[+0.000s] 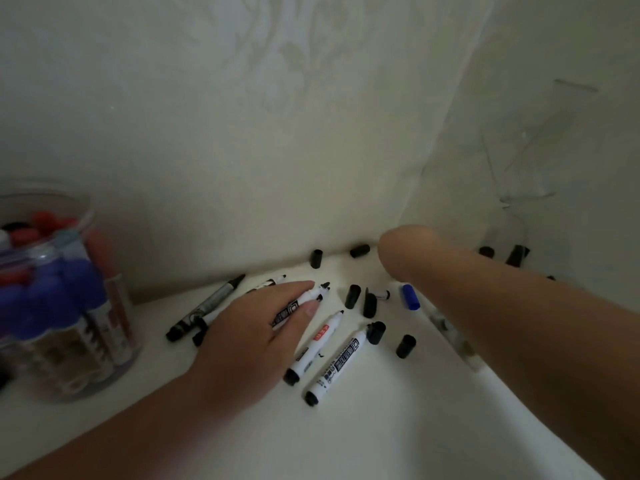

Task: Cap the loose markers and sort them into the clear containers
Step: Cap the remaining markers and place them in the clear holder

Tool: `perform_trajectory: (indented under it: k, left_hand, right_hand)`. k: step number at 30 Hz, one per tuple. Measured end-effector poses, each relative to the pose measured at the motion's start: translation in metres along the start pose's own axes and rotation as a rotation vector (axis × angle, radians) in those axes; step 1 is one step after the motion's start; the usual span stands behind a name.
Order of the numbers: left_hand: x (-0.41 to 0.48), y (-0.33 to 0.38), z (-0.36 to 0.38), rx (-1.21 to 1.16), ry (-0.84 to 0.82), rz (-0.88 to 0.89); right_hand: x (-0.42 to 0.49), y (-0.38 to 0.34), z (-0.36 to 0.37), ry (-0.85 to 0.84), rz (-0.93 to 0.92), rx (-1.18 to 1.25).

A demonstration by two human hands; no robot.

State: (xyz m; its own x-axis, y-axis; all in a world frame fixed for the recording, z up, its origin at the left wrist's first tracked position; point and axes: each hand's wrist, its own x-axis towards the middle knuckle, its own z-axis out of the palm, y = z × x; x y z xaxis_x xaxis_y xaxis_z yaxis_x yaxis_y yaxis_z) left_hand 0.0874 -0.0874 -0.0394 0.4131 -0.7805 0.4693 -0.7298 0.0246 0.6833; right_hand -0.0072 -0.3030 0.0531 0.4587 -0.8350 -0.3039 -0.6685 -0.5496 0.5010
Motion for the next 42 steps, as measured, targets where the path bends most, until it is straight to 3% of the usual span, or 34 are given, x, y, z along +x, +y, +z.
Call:
perform_trajectory:
  k: [4,9,12,14,17,21,25,32,37,42]
  left_hand:
    - [0.0,0.0,-0.003,-0.026,0.012,0.006]
    - [0.0,0.0,-0.002,-0.018,-0.01,0.031]
    - [-0.001,0.001,-0.001,-0.016,0.003,0.041]
    - [-0.002,0.003,-0.003,-0.021,0.0,0.049]
    - [-0.002,0.01,-0.005,-0.02,-0.036,0.101]
    - [-0.004,0.02,-0.004,0.025,-0.031,0.186]
    - [-0.007,0.023,-0.001,0.043,-0.013,0.233]
    - [-0.008,0.025,0.001,0.067,-0.012,0.25]
    - [-0.008,0.023,0.002,0.094,-0.032,0.254]
    - [-0.007,0.023,0.0,0.101,-0.028,0.217]
  right_hand:
    - [0.022,0.004,0.016,-0.154,0.081,-0.082]
    - [0.03,0.022,0.016,0.016,0.016,0.057]
    - [0.004,0.028,-0.011,0.31,-0.051,0.529]
    - [-0.035,0.029,-0.017,0.455,-0.196,1.12]
    - [-0.095,0.026,0.009,0.444,-0.5,1.728]
    - [-0.106,0.018,0.062,0.305,-0.707,2.037]
    - [-0.097,0.007,0.091,0.322,-0.719,2.178]
    - [-0.106,-0.004,0.099,0.463,-0.639,2.131]
    - [-0.106,-0.012,0.107,0.496,-0.733,1.968]
    - [-0.102,0.004,0.106,0.672,-0.611,1.851]
